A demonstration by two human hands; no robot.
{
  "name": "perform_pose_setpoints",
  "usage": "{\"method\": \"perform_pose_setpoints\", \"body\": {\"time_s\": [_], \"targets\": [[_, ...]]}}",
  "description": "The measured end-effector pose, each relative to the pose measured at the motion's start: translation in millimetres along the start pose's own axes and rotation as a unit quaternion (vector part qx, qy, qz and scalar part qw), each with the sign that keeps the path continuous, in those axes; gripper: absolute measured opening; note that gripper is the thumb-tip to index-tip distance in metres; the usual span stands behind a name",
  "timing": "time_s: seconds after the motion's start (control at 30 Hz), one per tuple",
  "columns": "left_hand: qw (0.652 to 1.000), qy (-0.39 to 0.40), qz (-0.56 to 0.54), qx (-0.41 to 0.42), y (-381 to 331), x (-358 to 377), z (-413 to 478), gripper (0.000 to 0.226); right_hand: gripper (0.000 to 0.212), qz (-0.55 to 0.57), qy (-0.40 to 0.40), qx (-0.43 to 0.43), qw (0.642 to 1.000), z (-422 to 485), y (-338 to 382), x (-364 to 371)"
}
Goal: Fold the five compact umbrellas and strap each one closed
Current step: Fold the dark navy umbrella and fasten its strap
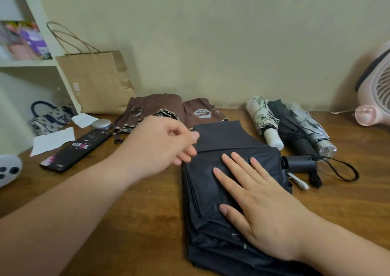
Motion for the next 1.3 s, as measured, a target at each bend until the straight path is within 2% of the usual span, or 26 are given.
{"method": "perform_pose_setpoints", "body": {"time_s": [0.03,0.07,0.17,0.2,0.27,0.37,0.47,0.57,0.67,0.77,0.83,0.9,1.0,1.03,1.2,1.3], "targets": [[0.996,-0.074,-0.032,-0.039,7.4,-7.4,28.5,0.016,0.072,0.002,-0.001,-0.003,1.000,0.3,0.5,1.2],[0.990,-0.110,-0.047,-0.077,9.2,-11.8,48.2,0.013,0.072,0.006,-0.002,-0.004,1.000,0.5,1.1,1.5],[0.971,-0.056,-0.132,-0.193,31.8,11.0,92.4,0.021,0.070,-0.006,-0.019,0.000,1.000,-0.1,1.1,2.1],[0.964,-0.032,-0.149,-0.218,33.7,17.9,95.6,0.022,0.069,-0.011,-0.023,0.003,1.000,0.0,1.0,2.0],[0.956,-0.033,-0.180,-0.229,35.6,24.5,105.1,0.019,0.068,-0.011,-0.027,0.002,1.000,0.7,0.2,2.5],[0.966,-0.106,-0.166,-0.169,27.1,21.5,115.7,0.014,0.068,-0.006,-0.029,-0.004,1.000,1.8,-0.8,1.6],[0.957,-0.152,-0.203,-0.143,15.2,21.7,117.7,0.028,0.069,0.009,-0.026,-0.010,1.000,2.0,-1.8,0.3],[0.936,-0.120,-0.281,-0.176,9.2,22.6,119.0,0.008,0.069,0.001,-0.026,-0.008,1.000,1.5,-1.9,0.0],[0.935,-0.059,-0.284,-0.205,7.9,19.4,120.2,0.029,0.068,-0.005,-0.021,-0.005,1.000,1.3,-1.1,0.0],[0.966,-0.098,-0.192,-0.146,6.7,10.2,128.3,0.038,0.068,-0.004,-0.025,-0.003,1.000,0.9,-1.1,-1.5],[0.981,-0.151,-0.094,-0.082,5.4,2.6,133.4,0.032,0.069,0.003,-0.022,-0.002,1.000,1.0,-1.3,-1.0],[0.985,-0.171,-0.022,-0.030,1.5,-0.6,131.5,0.018,0.069,0.002,-0.014,0.000,1.000,1.2,-0.9,-1.1],[0.977,-0.194,0.082,0.039,-12.3,-3.0,122.1,0.020,0.069,0.012,-0.006,0.002,1.000,1.3,-0.8,-1.8],[0.976,-0.196,0.081,0.051,-14.6,-3.5,121.3,0.022,0.070,0.019,-0.008,0.001,1.000,1.0,-1.0,-1.8],[0.979,-0.139,-0.139,0.042,-17.9,-1.5,102.3,0.038,0.070,0.024,0.005,0.003,1.000,2.0,0.1,-3.9],[0.959,-0.061,-0.269,0.065,-22.4,8.8,66.6,0.027,0.071,0.060,0.011,-0.008,0.998,1.0,-0.4,-10.9]]}}
Point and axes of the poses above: each hand's wrist, its own z-axis towards the middle knuckle, its own x-axis out of the palm, y = z × x, the point moved 4 cm from there along z, towards the middle knuckle, and after that the axes turned 1 degree about -y, right-handed, at the moved point
